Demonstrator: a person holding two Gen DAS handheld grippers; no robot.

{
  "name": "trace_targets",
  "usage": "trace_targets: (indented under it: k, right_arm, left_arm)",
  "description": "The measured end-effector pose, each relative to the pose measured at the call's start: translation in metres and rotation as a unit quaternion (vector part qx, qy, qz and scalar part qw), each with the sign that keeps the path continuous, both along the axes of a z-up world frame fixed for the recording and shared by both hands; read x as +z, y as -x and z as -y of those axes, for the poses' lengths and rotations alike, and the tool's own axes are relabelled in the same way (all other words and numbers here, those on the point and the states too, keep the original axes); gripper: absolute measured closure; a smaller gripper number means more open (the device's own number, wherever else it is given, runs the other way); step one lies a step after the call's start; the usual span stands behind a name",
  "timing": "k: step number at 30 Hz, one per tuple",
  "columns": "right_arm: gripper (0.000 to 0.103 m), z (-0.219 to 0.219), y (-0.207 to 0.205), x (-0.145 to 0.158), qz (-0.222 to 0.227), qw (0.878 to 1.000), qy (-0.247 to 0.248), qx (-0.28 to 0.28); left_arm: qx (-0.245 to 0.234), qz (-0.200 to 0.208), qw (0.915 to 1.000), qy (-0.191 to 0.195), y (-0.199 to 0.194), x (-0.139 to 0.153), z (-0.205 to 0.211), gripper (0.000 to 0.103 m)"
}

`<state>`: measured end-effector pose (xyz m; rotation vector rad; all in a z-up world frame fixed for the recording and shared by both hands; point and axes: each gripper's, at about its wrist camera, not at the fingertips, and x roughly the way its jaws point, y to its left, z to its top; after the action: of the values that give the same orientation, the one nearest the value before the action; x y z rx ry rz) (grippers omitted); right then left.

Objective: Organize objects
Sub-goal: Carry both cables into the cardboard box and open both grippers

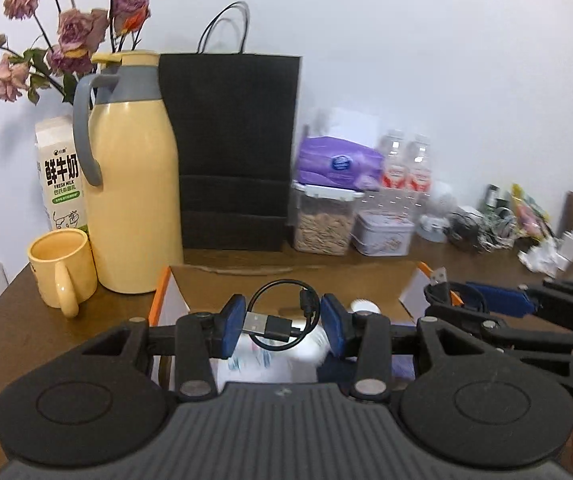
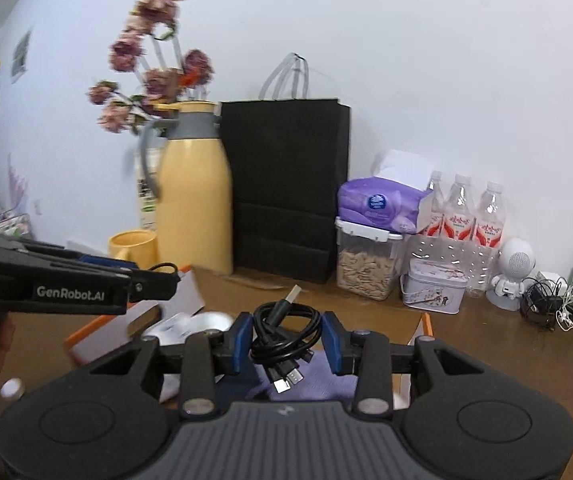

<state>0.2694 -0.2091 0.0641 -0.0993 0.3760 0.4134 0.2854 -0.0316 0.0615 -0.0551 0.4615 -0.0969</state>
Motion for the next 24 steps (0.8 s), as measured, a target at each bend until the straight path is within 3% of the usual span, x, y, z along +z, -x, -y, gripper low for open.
trace_targets:
  k: [9,19,23,24]
  right_arm:
    - [0.067,-0.005,-0.055,-0.024,-0.034,0.999,-0.021,-0.036]
    - [0.067,-0.003,-0.063,-0.040,-0.054,0.998,-0.011,-0.039]
    - [0.066,-0.003,-0.066,-0.042,-0.069,0.997,-0.016,-0.037]
    - [0.066,-0.003,-0.067,-0.043,-0.072,0.997,-0.017,-0.038]
  left_arm:
    - [0.036,-0.019,0.9991,0.015,-0.052,-0.021,-0.001,0.061]
    - [0.034,-0.031,0.9989,-0.002,-0.056,-0.036,0.004,0.059]
    - [0.045,-0.030,0.9985,-0.008,-0.058,-0.037,0.003,0.048]
    - [0.048,-0.030,0.9984,-0.010,-0.058,-0.037,0.003,0.036]
